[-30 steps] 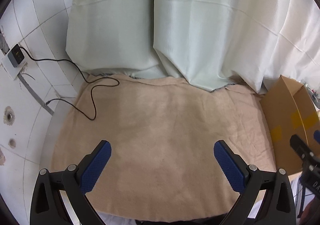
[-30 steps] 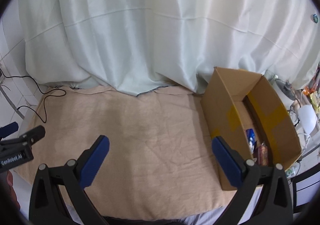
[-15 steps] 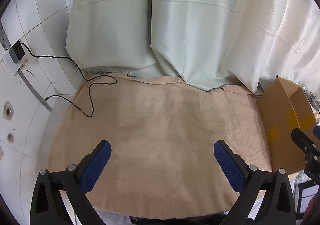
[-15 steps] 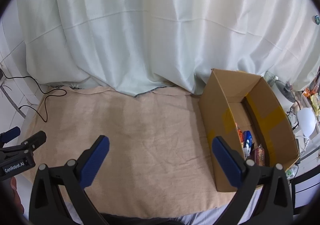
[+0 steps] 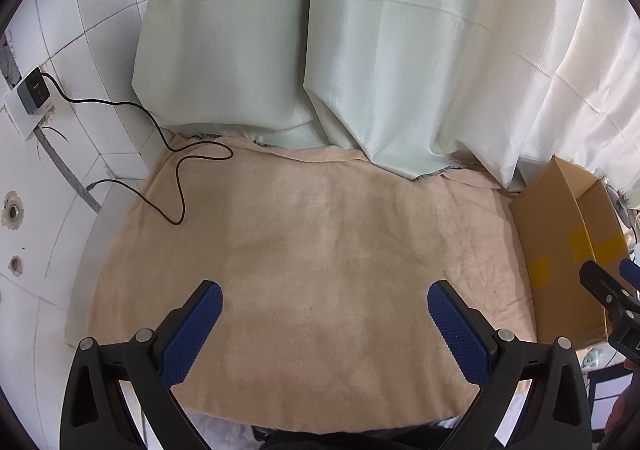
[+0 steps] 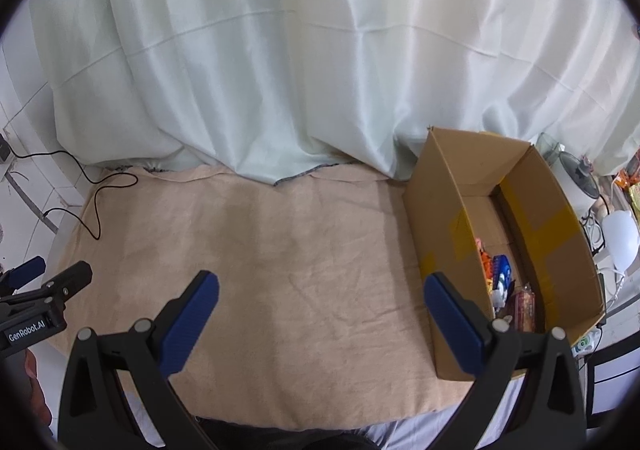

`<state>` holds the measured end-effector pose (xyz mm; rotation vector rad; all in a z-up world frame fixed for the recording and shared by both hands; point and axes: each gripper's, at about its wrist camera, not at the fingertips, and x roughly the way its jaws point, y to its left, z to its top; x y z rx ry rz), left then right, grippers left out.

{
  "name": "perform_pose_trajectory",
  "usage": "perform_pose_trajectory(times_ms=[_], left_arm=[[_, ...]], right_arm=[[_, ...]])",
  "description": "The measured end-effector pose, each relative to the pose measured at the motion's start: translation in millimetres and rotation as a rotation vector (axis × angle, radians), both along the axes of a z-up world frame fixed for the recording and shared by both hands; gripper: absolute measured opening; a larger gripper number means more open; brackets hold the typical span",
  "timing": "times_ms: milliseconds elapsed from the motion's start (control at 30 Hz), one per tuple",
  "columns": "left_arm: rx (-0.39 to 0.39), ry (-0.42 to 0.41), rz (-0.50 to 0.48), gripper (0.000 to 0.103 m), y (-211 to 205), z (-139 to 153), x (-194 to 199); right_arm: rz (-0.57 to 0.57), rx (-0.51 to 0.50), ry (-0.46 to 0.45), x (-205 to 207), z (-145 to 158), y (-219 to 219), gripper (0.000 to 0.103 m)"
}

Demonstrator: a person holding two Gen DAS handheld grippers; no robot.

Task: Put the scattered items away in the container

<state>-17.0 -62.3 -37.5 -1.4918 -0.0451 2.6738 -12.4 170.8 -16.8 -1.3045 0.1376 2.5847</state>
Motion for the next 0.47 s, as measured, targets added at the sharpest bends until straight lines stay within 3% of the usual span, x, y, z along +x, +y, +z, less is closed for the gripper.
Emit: perform_pose_trajectory(times_ms=[467], left_arm=[[0.013,-0.004,0.003,0.103,-0.3,-0.8,-0.7]], right_arm=[[0.013,0.011,-0.009,-2.7,-2.2,-3.5,0.103]])
